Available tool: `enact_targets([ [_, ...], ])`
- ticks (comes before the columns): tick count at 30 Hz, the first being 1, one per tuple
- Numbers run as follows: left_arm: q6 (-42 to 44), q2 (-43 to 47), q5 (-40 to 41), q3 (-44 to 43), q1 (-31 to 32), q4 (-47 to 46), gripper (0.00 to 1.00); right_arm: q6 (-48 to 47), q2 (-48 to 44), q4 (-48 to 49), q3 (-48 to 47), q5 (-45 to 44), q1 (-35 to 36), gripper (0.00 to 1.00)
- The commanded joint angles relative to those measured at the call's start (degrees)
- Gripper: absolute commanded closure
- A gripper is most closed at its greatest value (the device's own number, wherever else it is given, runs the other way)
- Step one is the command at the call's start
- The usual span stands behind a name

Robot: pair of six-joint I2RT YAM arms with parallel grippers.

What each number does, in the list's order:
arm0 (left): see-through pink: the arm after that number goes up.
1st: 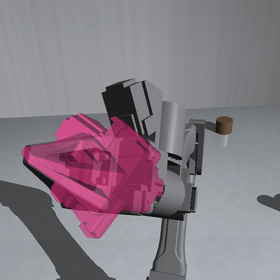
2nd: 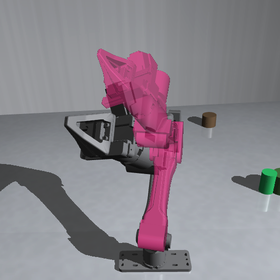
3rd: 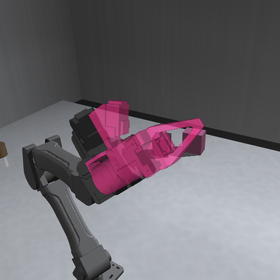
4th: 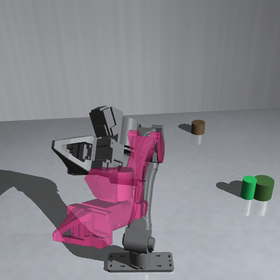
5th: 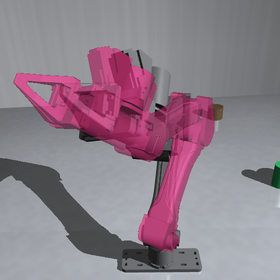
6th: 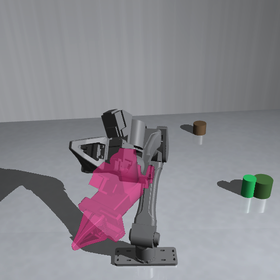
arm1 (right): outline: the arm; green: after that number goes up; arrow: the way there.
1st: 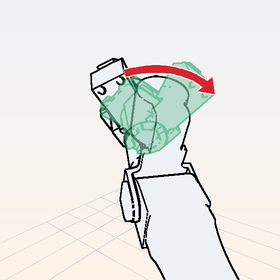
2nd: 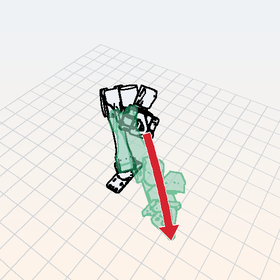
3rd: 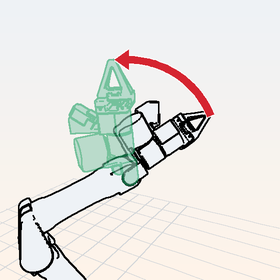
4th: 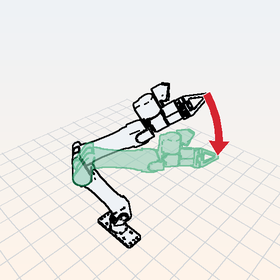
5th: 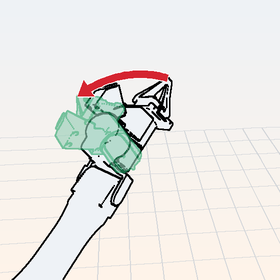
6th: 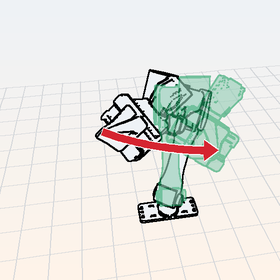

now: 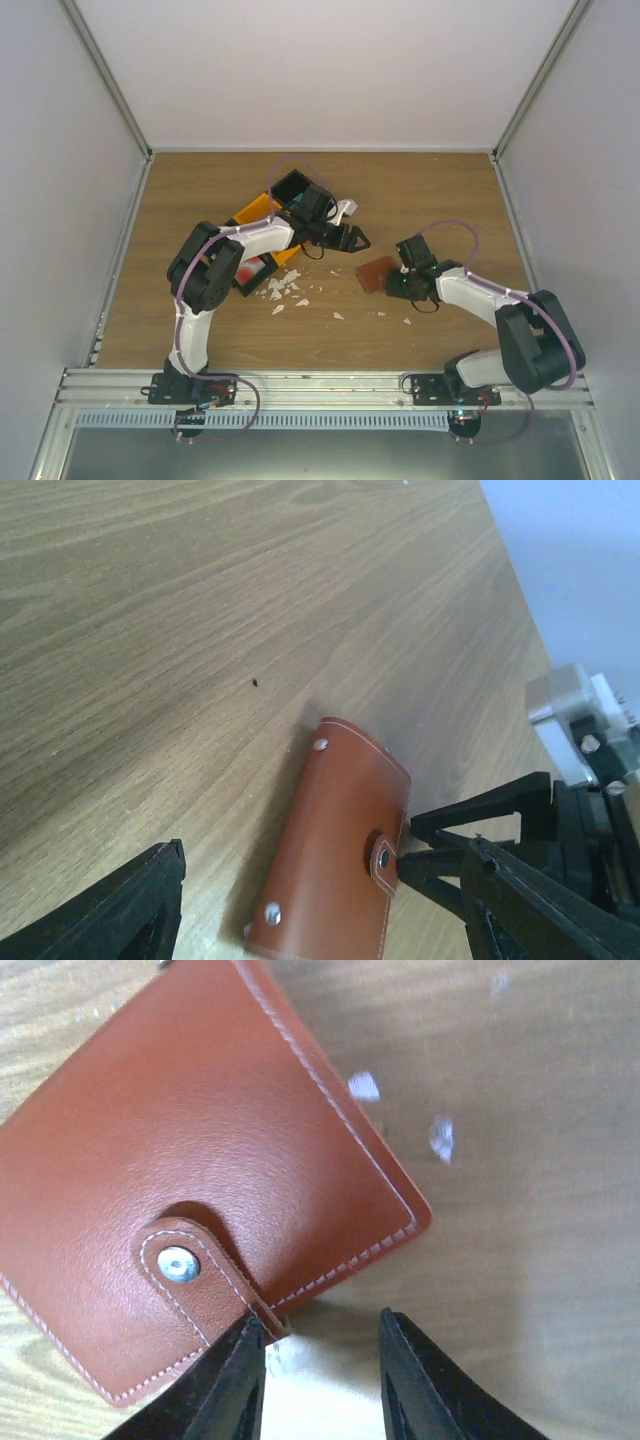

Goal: Put the credit cards into the card holder
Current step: Adjust the card holder at the center of the board.

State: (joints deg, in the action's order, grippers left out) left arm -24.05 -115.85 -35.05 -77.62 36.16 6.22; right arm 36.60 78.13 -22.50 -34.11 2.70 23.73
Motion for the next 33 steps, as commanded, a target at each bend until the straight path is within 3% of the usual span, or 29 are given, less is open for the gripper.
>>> enact_targets([
  [1, 1.0, -3.2, 1.3, -3.7, 1.3, 1.5, 0.25, -1.9, 4.1, 3.3, -2.0, -0.3, -2.6, 0.7],
  [7, 1.2, -4.8, 5.6, -4.0, 2.0, 4.9, 0.29, -6.3, 9.0, 7.1, -4.8, 2.5, -3.7, 0.71],
  [15, -4.0, -2.1, 14.9, 1.8, 2.1, 7.6, 0.38, -12.6, 13.2, 9.3, -8.6, 7.3, -3.9, 0.7],
  [22, -10.6, 5.3, 15.0, 10.5, 2.3, 3.5, 0.33, -10.0, 8.1, 5.5, -9.1, 3.4, -3.5, 0.65],
  [27, -14.8, 8.8, 15.8, 13.9, 2.6, 1.6, 0.31, -9.3, 5.1, 3.8, -8.7, 6.2, -2.6, 0.58],
  [33, -19.4, 9.5, 12.1, 17.5, 4.2, -2.5, 0.31, -7.7, 4.4, 4.8, -5.9, 9.5, -0.8, 0.58],
])
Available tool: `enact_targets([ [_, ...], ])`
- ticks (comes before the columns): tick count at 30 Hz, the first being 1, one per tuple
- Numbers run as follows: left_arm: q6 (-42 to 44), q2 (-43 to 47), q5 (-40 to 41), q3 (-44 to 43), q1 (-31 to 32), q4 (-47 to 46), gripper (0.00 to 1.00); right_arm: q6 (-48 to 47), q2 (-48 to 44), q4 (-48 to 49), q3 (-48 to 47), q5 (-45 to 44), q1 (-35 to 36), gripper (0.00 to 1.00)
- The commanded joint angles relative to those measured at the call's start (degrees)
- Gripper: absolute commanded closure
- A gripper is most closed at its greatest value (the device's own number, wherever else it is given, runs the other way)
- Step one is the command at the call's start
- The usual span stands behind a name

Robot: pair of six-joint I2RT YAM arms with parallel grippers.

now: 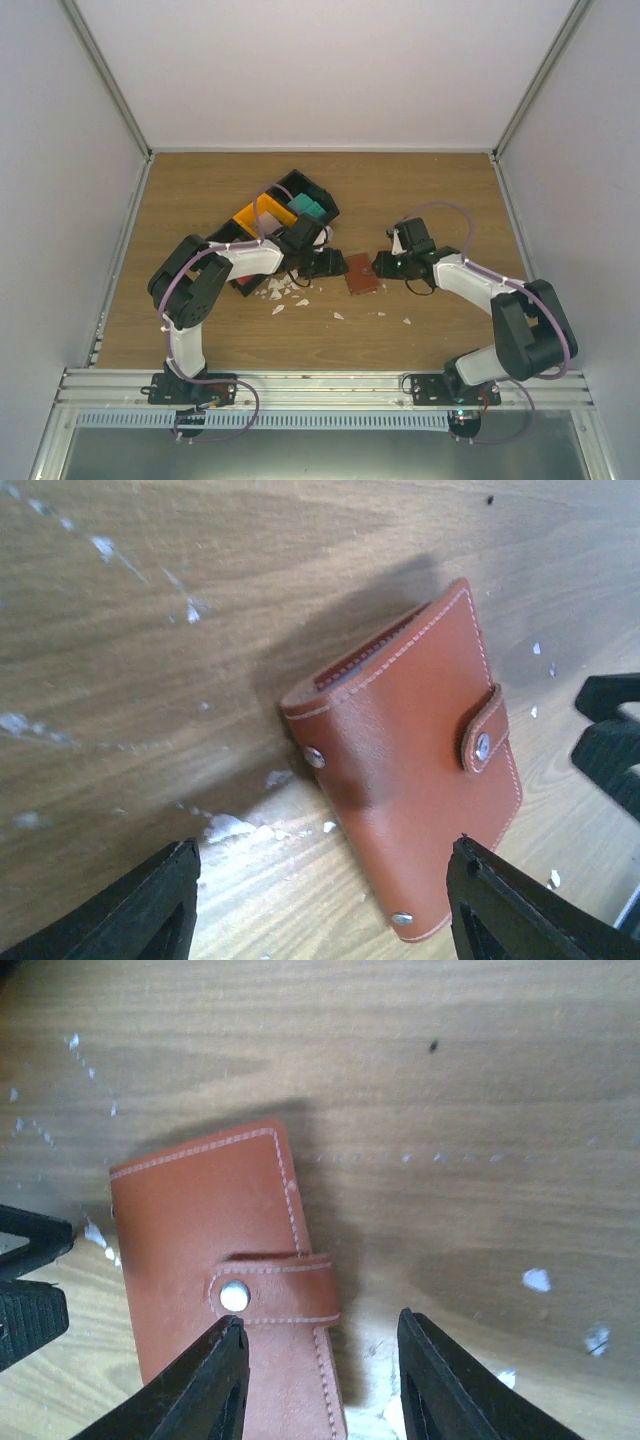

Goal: Put the credit cards into the card holder
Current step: Adjust the card holder at the center of the board, then open the card holder at the center of the board.

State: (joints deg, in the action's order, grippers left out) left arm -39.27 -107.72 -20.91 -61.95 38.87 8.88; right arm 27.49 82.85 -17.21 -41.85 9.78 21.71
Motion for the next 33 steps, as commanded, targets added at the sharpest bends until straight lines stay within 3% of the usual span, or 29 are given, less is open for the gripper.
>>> enact_targets([
  [1, -4.8, 0.7, -2.6, 2.0, 1.7, -5.6, 0.31, 1.4, 0.2, -0.2, 2.2, 2.8, 1.5, 0.59],
  [12, -8.3, -2.9, -5.9, 2.9, 2.9, -9.5, 0.44, 2.7, 4.3, 5.3, 6.5, 5.5, 2.8, 0.72],
  [28, -7.4, -7.4, -6.4, 5.4, 3.4, -19.6, 0.6, -2.7, 9.3, 13.8, 9.1, 16.6, -3.4, 0.77],
  [33, -7.7, -7.2, -8.9, 6.2, 3.1, -23.1, 0.6, -2.6, 9.7, 15.0, 9.4, 19.1, -3.5, 0.78],
])
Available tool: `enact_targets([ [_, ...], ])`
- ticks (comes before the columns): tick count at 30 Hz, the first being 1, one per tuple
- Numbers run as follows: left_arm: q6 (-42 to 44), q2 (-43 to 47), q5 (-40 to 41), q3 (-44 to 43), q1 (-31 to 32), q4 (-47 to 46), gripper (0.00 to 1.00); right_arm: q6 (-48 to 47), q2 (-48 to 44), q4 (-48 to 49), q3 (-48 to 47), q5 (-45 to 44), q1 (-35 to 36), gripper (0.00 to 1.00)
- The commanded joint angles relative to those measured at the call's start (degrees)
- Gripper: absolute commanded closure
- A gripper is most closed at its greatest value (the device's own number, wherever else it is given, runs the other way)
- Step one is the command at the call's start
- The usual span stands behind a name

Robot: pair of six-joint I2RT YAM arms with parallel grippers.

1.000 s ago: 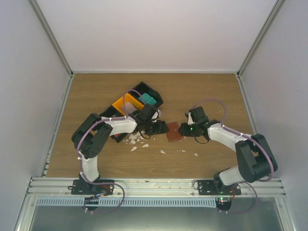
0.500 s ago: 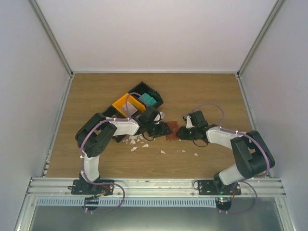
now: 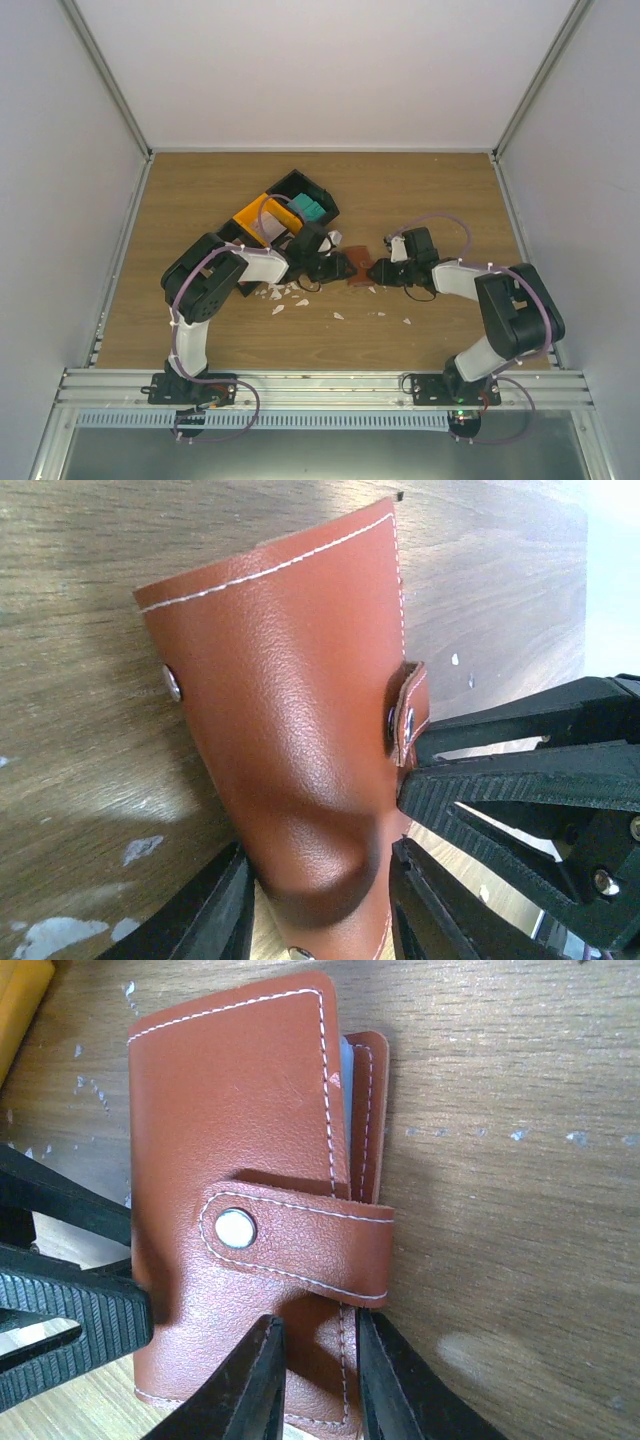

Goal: Put the credit cards into the card holder
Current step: Open the card holder at the center of the board.

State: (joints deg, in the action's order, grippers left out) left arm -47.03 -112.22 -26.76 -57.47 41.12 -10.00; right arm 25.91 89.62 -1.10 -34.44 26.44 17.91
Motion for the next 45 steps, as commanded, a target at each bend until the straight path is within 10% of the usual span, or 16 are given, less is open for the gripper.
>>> enact_targets([
  [1, -0.1, -2.8, -3.6, 1.7, 0.7, -4.6, 0.58, -1.0, 3.0, -1.0, 2.0, 2.6, 0.3, 0.78],
  [9, -4.0, -3.8, -9.4, 2.6, -0.3, -10.1, 0.59, -0.4, 3.5, 0.9, 2.3, 6.4, 0.3, 0.79],
  [20, -0.1, -0.5, -5.9, 3.0, -0.4, -6.0, 0.99, 0.6, -3.0, -7.0, -0.5, -5.4, 0.8, 0.7],
  [31, 1.8, 4.1, -5.4, 2.5, -0.3, -1.6, 1.0, 3.2, -8.8, -16.5, -9.8, -20.5, 9.3, 0.41],
  [45, 1.6, 7.4, -5.6, 4.4, -0.5, -1.4, 1.0, 6.0, -2.4, -20.6, -9.9, -32.9, 12.5, 0.41],
])
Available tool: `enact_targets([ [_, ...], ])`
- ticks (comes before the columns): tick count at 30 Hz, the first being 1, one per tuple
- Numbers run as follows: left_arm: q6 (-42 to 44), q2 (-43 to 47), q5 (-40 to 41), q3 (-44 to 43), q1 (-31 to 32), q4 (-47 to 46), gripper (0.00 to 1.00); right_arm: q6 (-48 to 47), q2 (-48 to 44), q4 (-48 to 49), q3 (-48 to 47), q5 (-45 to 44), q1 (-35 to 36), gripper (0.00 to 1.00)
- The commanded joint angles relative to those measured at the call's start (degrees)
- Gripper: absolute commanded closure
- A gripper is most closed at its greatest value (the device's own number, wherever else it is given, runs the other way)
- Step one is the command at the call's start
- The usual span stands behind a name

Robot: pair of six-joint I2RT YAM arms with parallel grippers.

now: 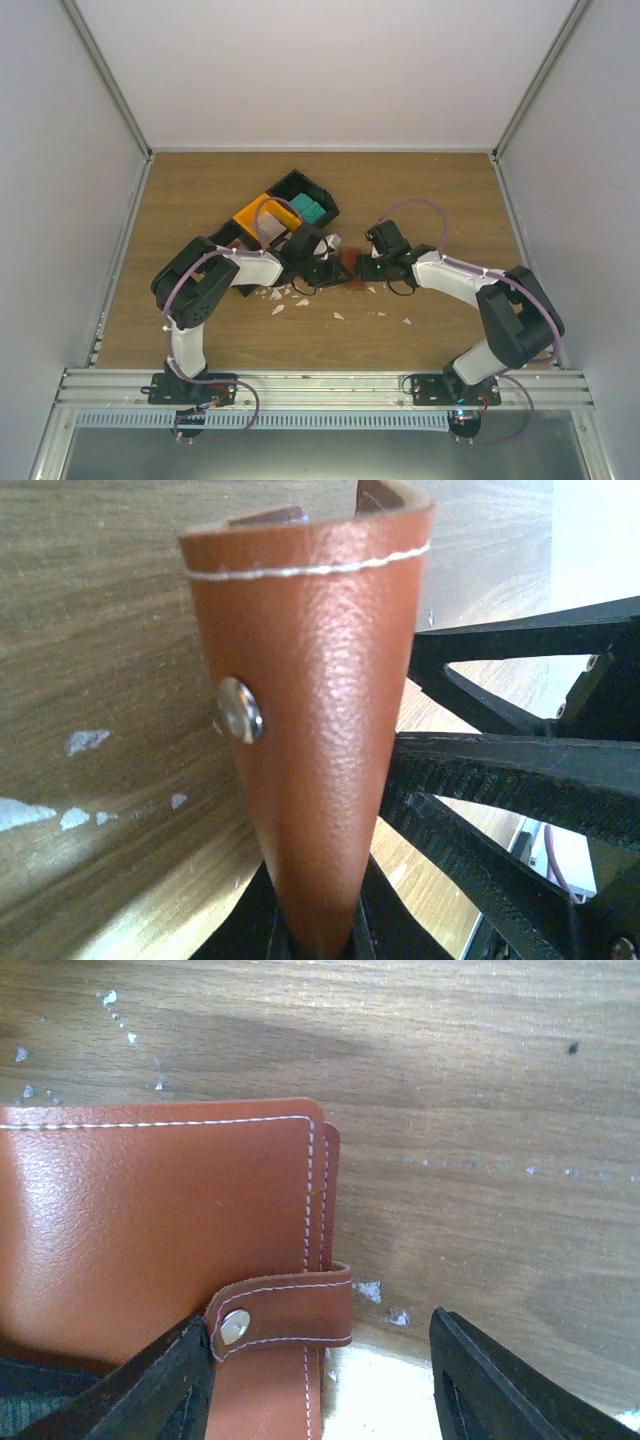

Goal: Put the credit cards into the card holder
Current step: Open the card holder at the center of the board.

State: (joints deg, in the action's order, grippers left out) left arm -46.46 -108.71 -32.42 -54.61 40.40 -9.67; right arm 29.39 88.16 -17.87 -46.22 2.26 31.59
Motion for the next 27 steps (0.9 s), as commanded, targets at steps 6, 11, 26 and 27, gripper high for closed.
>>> enact_targets([
  [6, 1.8, 4.5, 0.4, 1.7, 0.1, -0.7, 1.0, 6.5, -3.8, -6.6, 1.8, -14.6, -1.9, 0.51],
  [11, 1.8, 4.3, 0.7, 0.9, 0.0, 0.0, 1.0, 4.9, -7.6, -3.1, 2.8, -9.1, -2.0, 0.53],
  [26, 2.1, 3.9, 0.6, 0.9, 0.0, 0.4, 1.0, 4.6, -3.3, 6.3, 5.5, 1.9, -3.1, 0.68],
  [27, 2.1, 3.8, 0.6, 0.8, 0.0, 0.4, 1.0, 4.6, -2.9, 6.4, 5.5, 2.1, -3.1, 0.69],
])
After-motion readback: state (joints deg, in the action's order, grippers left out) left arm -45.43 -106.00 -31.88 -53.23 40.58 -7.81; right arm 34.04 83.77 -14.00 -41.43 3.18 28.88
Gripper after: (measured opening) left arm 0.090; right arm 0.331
